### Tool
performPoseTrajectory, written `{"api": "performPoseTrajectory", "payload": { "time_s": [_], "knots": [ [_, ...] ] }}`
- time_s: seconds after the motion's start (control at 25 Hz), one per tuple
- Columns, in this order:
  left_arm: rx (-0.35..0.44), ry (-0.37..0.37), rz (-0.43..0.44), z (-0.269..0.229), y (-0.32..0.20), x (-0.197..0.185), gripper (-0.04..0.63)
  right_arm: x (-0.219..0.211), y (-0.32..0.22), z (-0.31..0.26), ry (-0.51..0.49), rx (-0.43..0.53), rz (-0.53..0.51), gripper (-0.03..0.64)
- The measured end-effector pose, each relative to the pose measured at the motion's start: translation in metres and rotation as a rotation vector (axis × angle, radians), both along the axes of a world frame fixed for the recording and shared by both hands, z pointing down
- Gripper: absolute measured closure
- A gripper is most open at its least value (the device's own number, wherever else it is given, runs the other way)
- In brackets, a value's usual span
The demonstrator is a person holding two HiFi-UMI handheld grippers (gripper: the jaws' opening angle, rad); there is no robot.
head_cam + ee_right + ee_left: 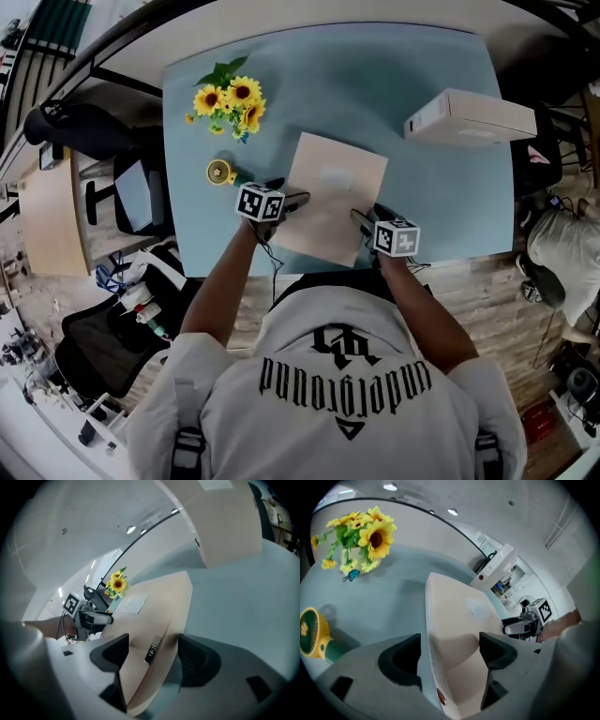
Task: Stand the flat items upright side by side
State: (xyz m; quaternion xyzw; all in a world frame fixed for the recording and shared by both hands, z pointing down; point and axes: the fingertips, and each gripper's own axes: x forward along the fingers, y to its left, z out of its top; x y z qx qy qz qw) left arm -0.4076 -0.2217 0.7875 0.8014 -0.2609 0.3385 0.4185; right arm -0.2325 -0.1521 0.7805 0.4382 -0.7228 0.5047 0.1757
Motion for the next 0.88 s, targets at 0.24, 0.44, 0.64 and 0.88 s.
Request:
{"api": "performPoseTrajectory", "payload": {
  "time_s": [0.24,0.44,0.64,0.88],
  "knots": [
    [-0.134,0.067,0.036,0.009,0.004,0.007,0.232,-0.002,-0.002,0.007,-0.017,-0.049,-0.025,0.290],
    [-0.137,0.058,0.043,0.010,0.003,0.008,0.233,-0.002,-0.003,0.007,-0.008,-0.071,-0.034,0.299],
    [-0.117,0.046,0.030,0.004,0.004,0.008,0.241,-0.002,-0.003,0.004,-0.016,-0.075,-0.020,0.318],
    [-0.021,0.043,0.024,-0.023,0.004,0.017,0.241,0.008,-0.007,-0.017,0.023,-0.003,-0.004,0.324]
  ]
}}
